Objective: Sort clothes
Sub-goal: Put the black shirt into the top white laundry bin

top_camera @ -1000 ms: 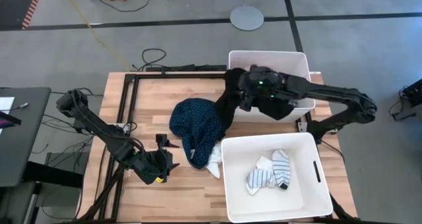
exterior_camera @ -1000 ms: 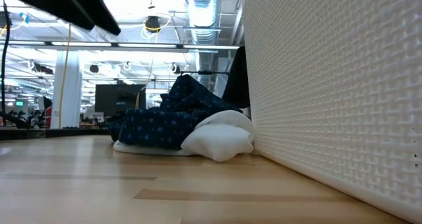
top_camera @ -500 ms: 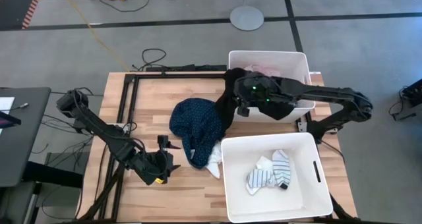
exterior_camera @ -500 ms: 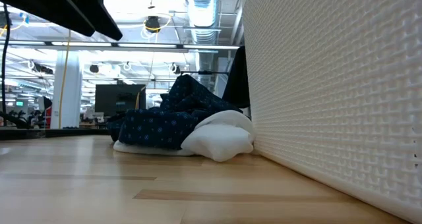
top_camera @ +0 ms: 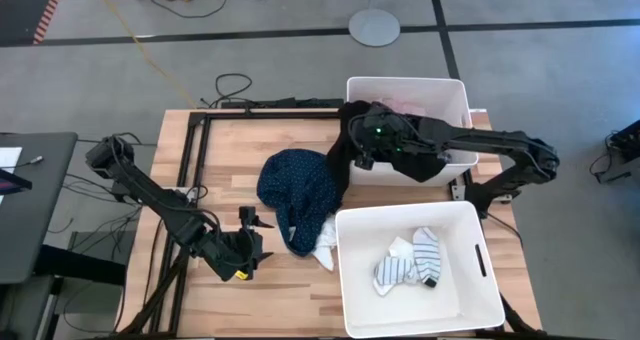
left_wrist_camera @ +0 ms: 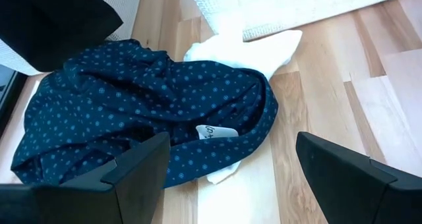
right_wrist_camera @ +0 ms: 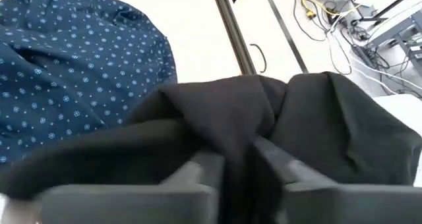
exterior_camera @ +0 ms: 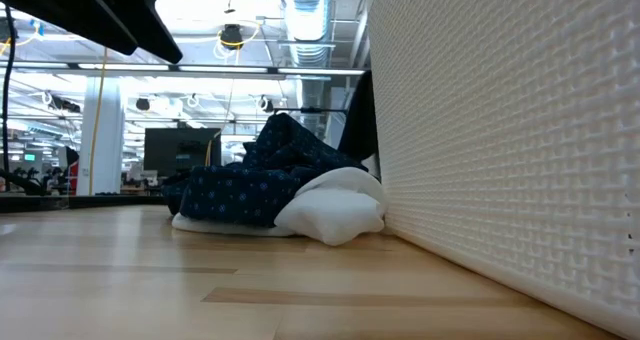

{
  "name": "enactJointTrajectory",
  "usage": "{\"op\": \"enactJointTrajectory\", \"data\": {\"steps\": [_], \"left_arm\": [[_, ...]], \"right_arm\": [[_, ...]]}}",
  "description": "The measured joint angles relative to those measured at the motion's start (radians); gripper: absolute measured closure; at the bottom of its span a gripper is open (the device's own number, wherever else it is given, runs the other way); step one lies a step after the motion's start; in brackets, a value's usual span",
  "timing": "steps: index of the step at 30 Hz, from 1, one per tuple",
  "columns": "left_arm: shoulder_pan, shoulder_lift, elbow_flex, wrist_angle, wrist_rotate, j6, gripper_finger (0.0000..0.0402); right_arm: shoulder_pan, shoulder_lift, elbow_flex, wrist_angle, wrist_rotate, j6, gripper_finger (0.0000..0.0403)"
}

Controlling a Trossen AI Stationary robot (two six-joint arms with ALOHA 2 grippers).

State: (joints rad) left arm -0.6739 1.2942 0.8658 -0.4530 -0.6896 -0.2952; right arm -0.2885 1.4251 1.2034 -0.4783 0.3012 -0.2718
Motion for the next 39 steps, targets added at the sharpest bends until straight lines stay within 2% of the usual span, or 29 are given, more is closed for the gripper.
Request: {"op": "enactJointTrajectory", "data": {"steps": [2, 6, 10, 17, 22, 25, 28, 30, 33, 39], "left_arm": [[0.0, 0.0, 0.0, 0.0, 0.0, 0.003, 0.008], [0.0, 0.0, 0.0, 0.0, 0.0, -0.002, 0.008], [0.0, 0.0, 0.0, 0.0, -0.001, -0.006, 0.0079], [0.0, 0.0, 0.0, 0.001, -0.001, -0.008, 0.008], [0.0, 0.0, 0.0, 0.002, -0.002, -0.008, 0.0079], [0.0, 0.0, 0.0, 0.007, -0.003, -0.006, 0.008], [0.0, 0.0, 0.0, 0.012, -0.003, -0.005, 0.0079], [0.001, 0.0, 0.0, 0.021, -0.004, 0.0, 0.0079], [0.001, 0.0, 0.0, 0.027, -0.008, 0.002, 0.0079], [0.008, 0.0, 0.0, 0.028, -0.008, -0.008, 0.008]], "right_arm": [[0.005, -0.008, 0.0, 0.002, 0.0, -0.008, 0.0384], [0.03, -0.048, 0.0, 0.053, 0.008, -0.015, 0.0395], [0.078, -0.12, -0.001, 0.127, 0.086, -0.038, 0.04], [0.157, -0.297, -0.001, 0.129, 0.363, -0.07, 0.0402], [0.182, -0.405, 0.0, 0.026, 0.587, -0.039, 0.0402], [0.161, -0.437, 0.0, -0.098, 0.64, 0.041, 0.0402], [0.113, -0.434, 0.0, -0.268, 0.635, 0.156, 0.0402], [0.076, -0.41, 0.0, -0.366, 0.592, 0.229, 0.0402], [0.014, -0.359, 0.0, -0.451, 0.446, 0.305, 0.0401], [-0.112, -0.266, 0.0, -0.499, 0.113, 0.384, 0.0382]]}}
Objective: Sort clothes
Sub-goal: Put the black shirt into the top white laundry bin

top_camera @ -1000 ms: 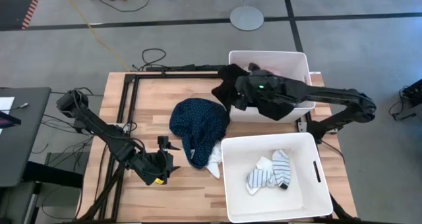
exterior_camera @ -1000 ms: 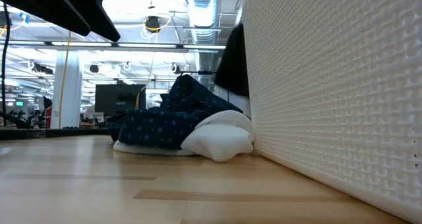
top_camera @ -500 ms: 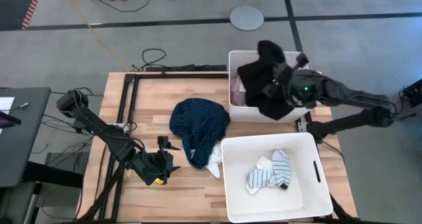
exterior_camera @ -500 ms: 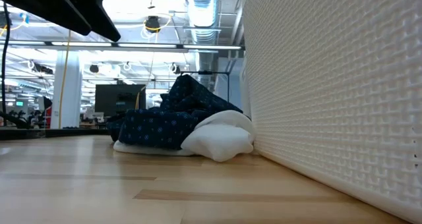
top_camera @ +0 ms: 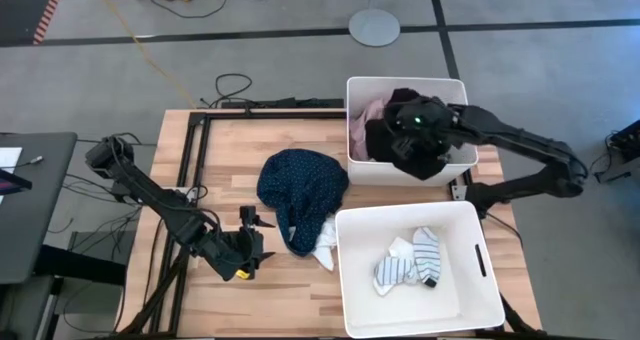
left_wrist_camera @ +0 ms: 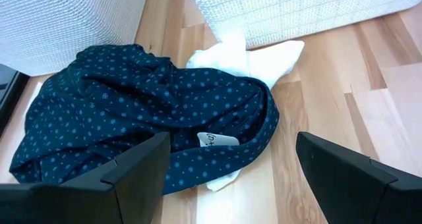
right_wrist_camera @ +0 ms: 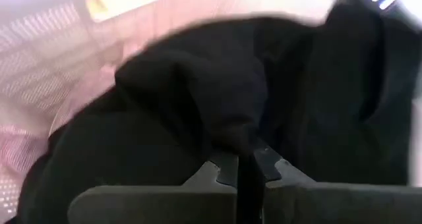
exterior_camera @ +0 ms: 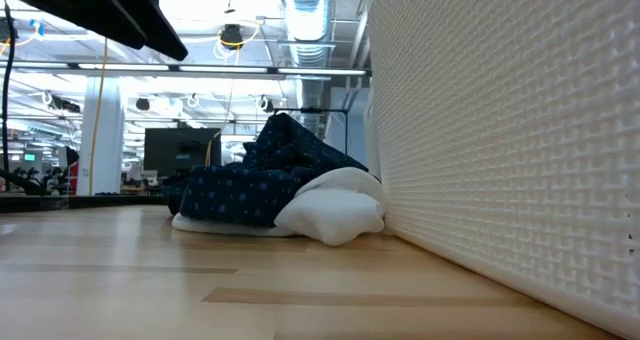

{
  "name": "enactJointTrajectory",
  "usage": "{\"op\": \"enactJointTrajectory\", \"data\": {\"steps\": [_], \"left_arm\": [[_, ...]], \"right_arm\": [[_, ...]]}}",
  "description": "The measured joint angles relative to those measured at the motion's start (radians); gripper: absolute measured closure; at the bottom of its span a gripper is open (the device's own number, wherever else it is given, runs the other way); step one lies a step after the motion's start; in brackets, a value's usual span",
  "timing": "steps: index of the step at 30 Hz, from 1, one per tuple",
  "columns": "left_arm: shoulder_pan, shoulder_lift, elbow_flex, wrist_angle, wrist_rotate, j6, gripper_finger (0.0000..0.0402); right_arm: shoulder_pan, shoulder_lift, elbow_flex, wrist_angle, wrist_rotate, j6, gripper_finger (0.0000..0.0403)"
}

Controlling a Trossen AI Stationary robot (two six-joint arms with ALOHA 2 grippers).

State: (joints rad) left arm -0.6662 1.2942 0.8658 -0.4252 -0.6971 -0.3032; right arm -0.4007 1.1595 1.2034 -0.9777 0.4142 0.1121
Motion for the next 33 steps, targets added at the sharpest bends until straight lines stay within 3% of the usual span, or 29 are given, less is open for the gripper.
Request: {"op": "enactJointTrajectory", "data": {"steps": [8, 17, 22, 25, 28, 33], "left_arm": [[0.0, 0.0, 0.0, -0.001, 0.009, -0.023, 0.0079], [0.0, 0.0, 0.0, -0.001, 0.013, -0.019, 0.0079], [0.0, 0.0, 0.0, -0.001, 0.013, -0.012, 0.0079], [0.0, 0.0, 0.0, -0.001, 0.013, -0.012, 0.0079], [0.0, 0.0, 0.0, -0.002, 0.013, -0.008, 0.0079], [0.0, 0.0, 0.0, -0.002, 0.013, -0.008, 0.0079]], "right_arm": [[-0.061, 0.051, 0.0, -0.041, -0.076, 0.021, 0.0334], [-0.01, -0.139, 0.0, 0.052, -0.077, 0.021, 0.0275], [0.076, -0.247, 0.0, 0.035, -0.085, 0.026, 0.0245], [0.155, -0.28, 0.0, 0.009, -0.171, 0.038, 0.0232], [0.246, -0.283, 0.0, -0.035, -0.23, 0.063, 0.0229], [0.394, -0.245, 0.0, -0.14, -0.229, 0.108, 0.023]]}}
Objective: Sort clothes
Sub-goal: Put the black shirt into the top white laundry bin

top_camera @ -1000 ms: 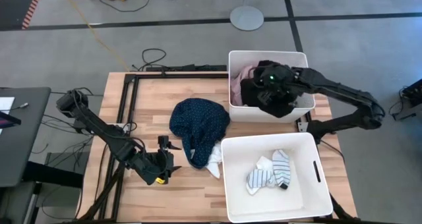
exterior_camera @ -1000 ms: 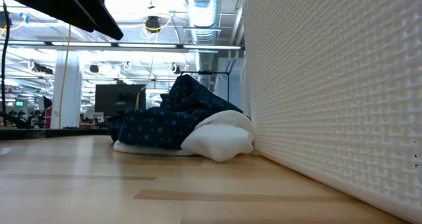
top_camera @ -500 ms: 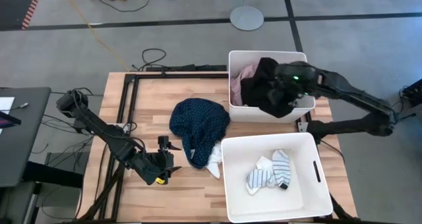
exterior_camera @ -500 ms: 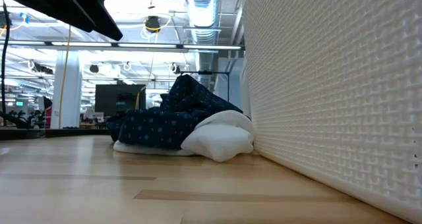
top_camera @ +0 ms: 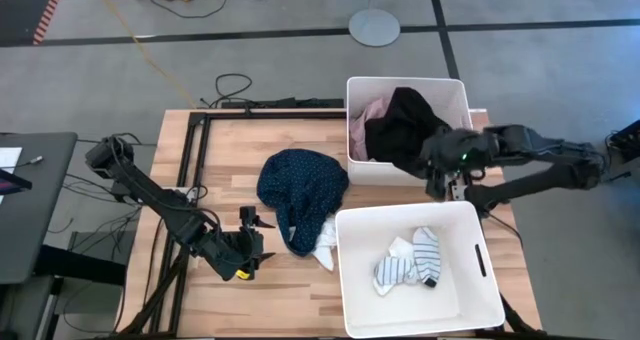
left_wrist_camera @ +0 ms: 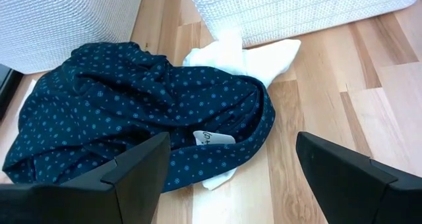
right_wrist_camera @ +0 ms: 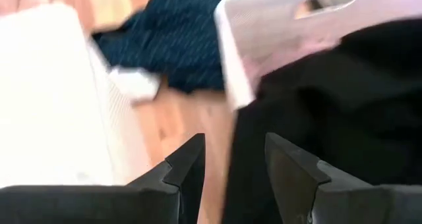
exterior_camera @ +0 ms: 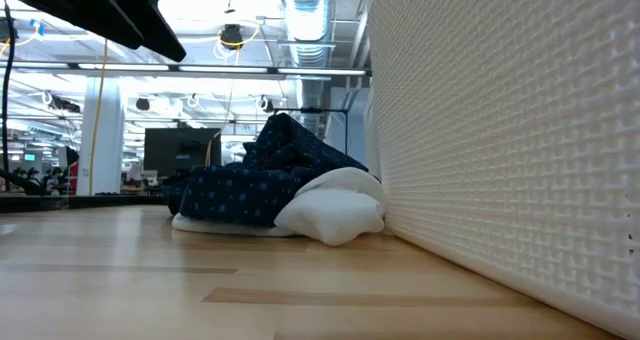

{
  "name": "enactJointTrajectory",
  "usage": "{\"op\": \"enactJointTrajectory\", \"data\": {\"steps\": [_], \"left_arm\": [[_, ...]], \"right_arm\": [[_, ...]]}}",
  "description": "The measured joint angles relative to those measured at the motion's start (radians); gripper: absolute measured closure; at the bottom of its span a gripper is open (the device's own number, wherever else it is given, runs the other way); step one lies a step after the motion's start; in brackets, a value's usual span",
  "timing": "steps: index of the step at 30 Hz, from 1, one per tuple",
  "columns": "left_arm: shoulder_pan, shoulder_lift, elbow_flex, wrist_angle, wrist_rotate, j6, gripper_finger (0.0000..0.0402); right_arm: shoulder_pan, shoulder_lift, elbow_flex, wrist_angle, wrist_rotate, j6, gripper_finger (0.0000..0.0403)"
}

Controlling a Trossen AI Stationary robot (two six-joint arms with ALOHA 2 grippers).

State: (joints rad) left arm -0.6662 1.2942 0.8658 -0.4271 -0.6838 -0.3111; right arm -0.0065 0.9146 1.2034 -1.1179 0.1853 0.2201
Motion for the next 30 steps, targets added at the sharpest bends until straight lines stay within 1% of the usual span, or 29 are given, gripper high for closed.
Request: {"op": "enactJointTrajectory", "data": {"steps": [2, 6, 10, 13, 17, 20, 23, 30], "left_arm": [[0.0, 0.0, 0.0, 0.0, 0.0, 0.0, 0.0079], [0.0, 0.0, 0.0, 0.0, 0.0, 0.001, 0.0079], [0.0, 0.0, 0.0, 0.0, 0.0, 0.003, 0.0079], [0.0, 0.0, 0.0, 0.0, 0.0, 0.003, 0.0079], [0.0, 0.0, 0.0, 0.0, 0.0, 0.003, 0.0079], [0.0, 0.0, 0.0, 0.0, 0.0, 0.002, 0.0079], [0.0, 0.0, 0.0, 0.0, 0.0, 0.002, 0.0079], [0.0, 0.0, 0.0, 0.0, 0.0, 0.0, 0.008]], "right_arm": [[0.048, 0.027, 0.0, -0.029, 0.032, 0.018, 0.023], [0.121, 0.075, 0.0, -0.066, 0.142, 0.023, 0.023], [0.155, 0.114, 0.0, -0.053, 0.157, 0.012, 0.023], [0.162, 0.131, 0.0, -0.078, 0.164, 0.016, 0.023], [0.161, 0.156, 0.0, -0.153, 0.254, 0.046, 0.023], [0.162, 0.167, 0.0, -0.154, 0.284, 0.044, 0.023], [0.165, 0.181, 0.0, -0.172, 0.341, 0.041, 0.0233], [0.164, 0.187, 0.0, -0.2, 0.427, 0.019, 0.0267]]}}
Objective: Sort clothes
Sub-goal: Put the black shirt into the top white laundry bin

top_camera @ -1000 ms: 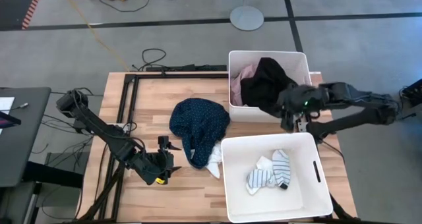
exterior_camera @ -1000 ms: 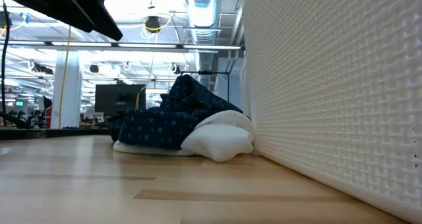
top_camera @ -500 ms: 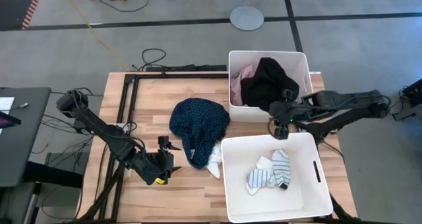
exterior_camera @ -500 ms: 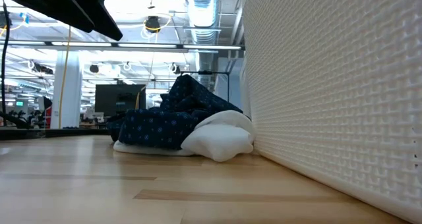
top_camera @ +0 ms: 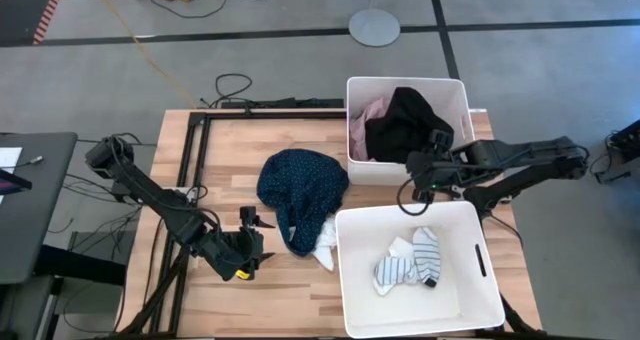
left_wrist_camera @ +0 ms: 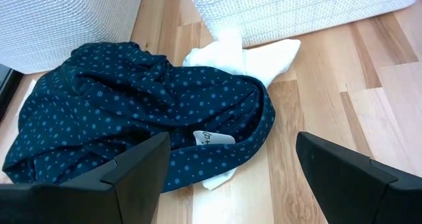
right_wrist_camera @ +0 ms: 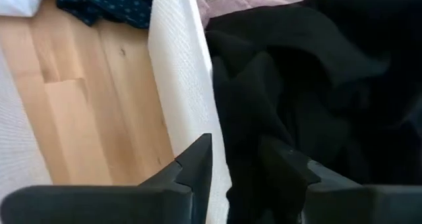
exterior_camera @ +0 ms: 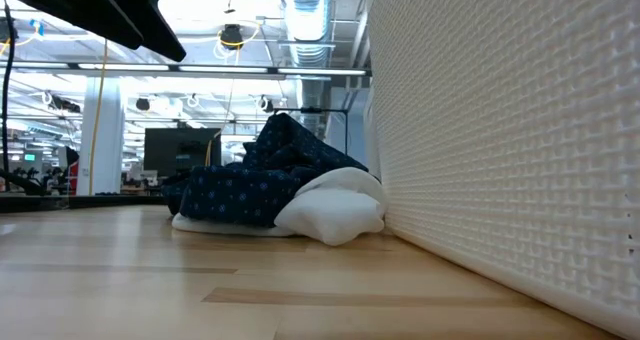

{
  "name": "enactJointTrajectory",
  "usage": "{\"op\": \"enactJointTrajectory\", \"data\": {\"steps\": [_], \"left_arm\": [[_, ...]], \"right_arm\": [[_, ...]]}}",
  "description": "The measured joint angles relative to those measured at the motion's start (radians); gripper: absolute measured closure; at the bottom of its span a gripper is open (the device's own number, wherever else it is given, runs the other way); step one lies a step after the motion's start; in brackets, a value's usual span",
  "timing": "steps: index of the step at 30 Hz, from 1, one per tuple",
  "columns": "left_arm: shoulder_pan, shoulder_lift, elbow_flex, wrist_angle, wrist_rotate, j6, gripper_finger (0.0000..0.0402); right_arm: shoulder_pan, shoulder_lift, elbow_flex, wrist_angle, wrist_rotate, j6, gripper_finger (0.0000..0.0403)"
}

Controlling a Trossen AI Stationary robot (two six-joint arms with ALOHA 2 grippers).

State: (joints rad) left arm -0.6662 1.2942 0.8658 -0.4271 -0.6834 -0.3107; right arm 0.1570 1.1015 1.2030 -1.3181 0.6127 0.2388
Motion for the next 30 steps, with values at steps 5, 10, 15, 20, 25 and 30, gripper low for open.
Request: {"op": "enactJointTrajectory", "data": {"steps": [5, 10, 15, 20, 25, 30], "left_arm": [[0.0, 0.0, 0.0, 0.0, 0.0, 0.003, 0.0079], [0.001, 0.0, 0.0, 0.0, -0.001, 0.01, 0.0079], [0.001, 0.0, 0.0, 0.0, -0.002, 0.01, 0.0079], [0.001, 0.0, 0.0, 0.001, -0.003, 0.002, 0.0079], [0.001, 0.0, 0.0, 0.001, -0.003, -0.005, 0.0079], [0.001, 0.0, 0.0, 0.001, -0.003, -0.006, 0.008]], "right_arm": [[-0.008, 0.0, 0.0, -0.016, 0.024, -0.007, 0.0304], [-0.061, 0.0, 0.0, -0.013, 0.072, -0.028, 0.0346], [-0.184, 0.0, 0.0, 0.032, 0.076, -0.049, 0.0367], [-0.316, 0.0, 0.0, 0.163, 0.05, -0.12, 0.0373], [-0.449, 0.011, 0.0, 0.265, -0.087, -0.188, 0.0373], [-0.564, 0.066, 0.0, 0.255, -0.151, -0.194, 0.0373]]}}
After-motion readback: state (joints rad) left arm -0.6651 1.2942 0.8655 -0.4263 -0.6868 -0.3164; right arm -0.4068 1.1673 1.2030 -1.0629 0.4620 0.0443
